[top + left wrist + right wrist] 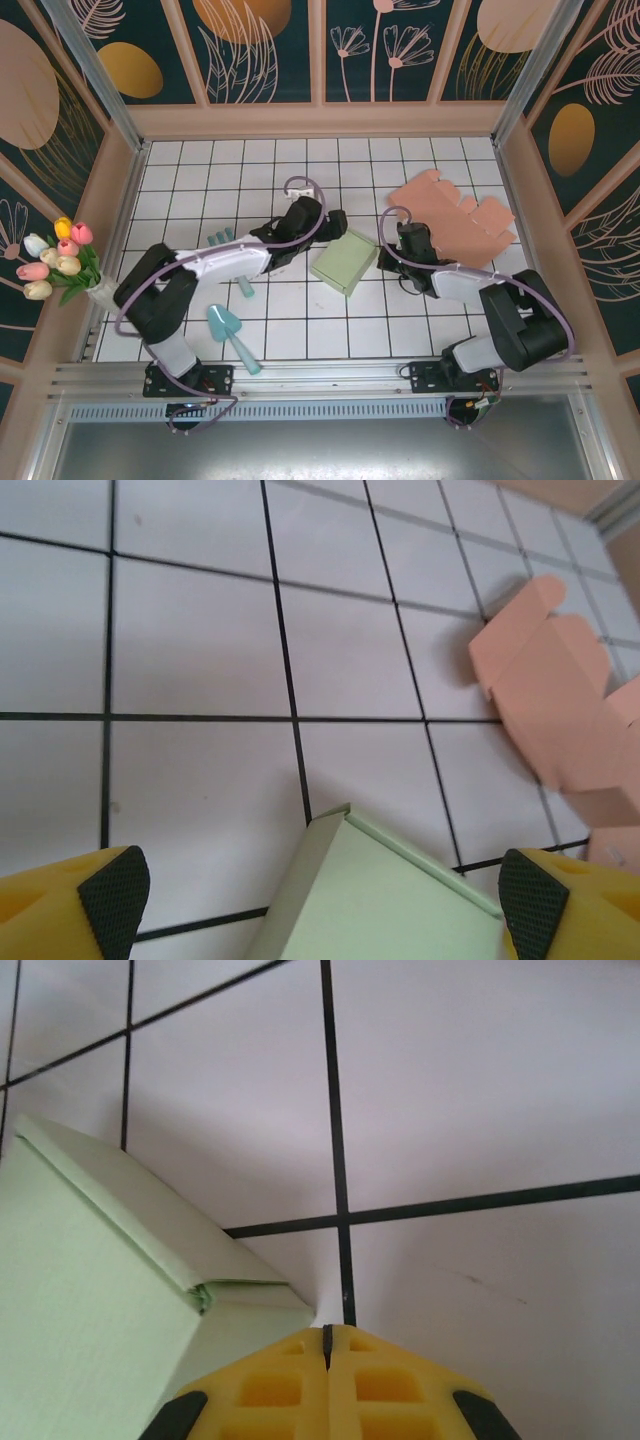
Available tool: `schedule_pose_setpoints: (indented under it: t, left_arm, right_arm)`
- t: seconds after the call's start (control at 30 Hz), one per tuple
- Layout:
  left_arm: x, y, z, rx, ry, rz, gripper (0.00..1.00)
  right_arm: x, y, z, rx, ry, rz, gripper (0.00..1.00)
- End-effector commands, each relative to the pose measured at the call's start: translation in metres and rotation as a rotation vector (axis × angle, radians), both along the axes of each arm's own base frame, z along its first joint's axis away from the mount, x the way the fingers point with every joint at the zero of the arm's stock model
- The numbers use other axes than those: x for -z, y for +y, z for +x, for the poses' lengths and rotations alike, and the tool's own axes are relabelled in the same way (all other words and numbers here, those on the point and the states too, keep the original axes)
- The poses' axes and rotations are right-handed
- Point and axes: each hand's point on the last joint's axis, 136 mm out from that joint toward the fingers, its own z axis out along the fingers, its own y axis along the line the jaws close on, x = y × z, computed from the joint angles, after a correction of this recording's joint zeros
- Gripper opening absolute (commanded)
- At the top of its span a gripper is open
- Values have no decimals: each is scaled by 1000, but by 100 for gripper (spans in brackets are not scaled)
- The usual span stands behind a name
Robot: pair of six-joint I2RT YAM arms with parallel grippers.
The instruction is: Fold the paper box
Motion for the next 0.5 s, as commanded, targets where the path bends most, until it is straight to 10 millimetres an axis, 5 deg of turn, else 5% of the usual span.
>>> schedule_pose_setpoints:
  t: [0.0, 0.17, 0.47]
  left_arm:
    - [18, -25, 5, 131, 7, 15, 91]
    - [48, -40, 11, 169, 52, 31, 89]
    - [66, -66, -6, 296, 101, -76, 85]
  right_arm:
    - [1, 8, 0, -50, 7, 25, 0]
    - [4, 8, 1, -54, 15, 27, 0]
    - [3, 26, 11, -130, 6, 73, 0]
